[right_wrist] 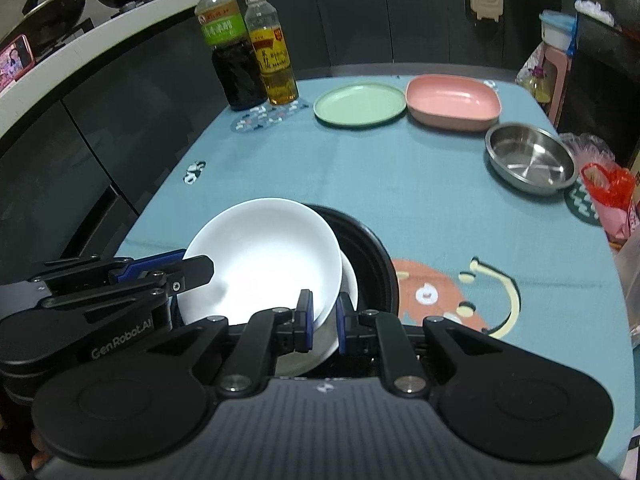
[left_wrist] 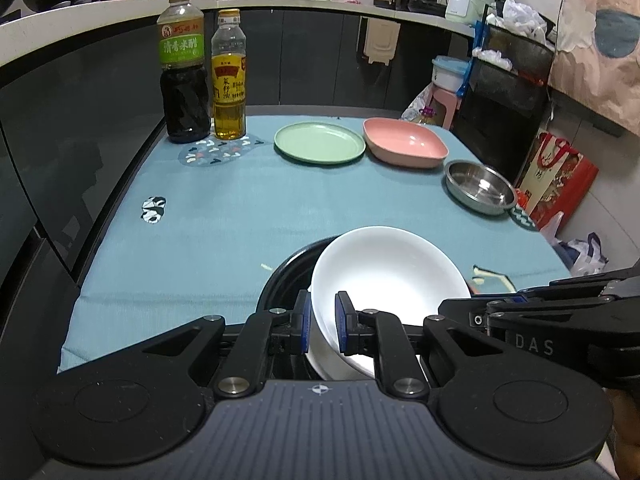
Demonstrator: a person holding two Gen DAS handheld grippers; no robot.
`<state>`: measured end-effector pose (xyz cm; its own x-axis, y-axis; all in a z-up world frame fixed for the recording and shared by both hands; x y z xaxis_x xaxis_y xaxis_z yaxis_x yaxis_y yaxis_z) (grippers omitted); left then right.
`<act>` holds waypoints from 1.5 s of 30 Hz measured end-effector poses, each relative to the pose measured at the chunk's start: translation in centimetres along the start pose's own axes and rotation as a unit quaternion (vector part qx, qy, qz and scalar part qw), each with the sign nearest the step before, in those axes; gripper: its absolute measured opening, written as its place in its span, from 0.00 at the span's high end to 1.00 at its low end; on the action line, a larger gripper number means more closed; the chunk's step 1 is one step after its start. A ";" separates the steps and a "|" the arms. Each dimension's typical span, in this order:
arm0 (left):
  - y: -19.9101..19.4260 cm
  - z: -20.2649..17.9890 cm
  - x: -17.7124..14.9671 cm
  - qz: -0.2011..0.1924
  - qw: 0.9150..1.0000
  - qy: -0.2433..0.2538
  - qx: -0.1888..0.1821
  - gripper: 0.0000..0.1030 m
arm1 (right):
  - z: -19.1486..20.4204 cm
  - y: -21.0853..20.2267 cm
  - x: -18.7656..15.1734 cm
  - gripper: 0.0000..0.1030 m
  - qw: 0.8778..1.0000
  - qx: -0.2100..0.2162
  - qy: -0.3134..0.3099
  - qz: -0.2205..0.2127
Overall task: Organize plates and bowls
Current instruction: 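Carry the white plate with both tools and lower it onto the stacked bowls, then open both tools and withdraw them from the stack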
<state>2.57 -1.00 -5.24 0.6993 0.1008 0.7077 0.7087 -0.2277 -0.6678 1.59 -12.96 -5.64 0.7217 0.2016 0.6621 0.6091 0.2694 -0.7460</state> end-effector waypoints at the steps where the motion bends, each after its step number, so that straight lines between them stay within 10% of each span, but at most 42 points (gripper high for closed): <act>1: 0.1 0.1 -0.1 0.001 1.000 0.001 0.002 0.89 | 0.0 0.3 -0.1 1.00 1.000 0.002 0.001 0.003; 45: 0.5 0.8 -0.6 0.023 1.000 0.004 0.008 0.88 | -1.5 0.0 -0.2 1.00 1.000 0.009 0.009 -0.006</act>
<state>2.57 -0.39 -6.16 0.7303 0.0819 0.6782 0.6774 -0.2155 -0.7034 1.92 -14.39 -5.90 0.7207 0.1811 0.6691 0.6118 0.2878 -0.7368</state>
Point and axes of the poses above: each gripper's, at about its wrist camera, not at the fingertips, and y roughly the way its jaws point, z to its left, x to its top, the point moved 9 cm from there along y, roughly the way its jaws point, and after that the axes turned 12 degrees about -y, right-handed, at the moved point
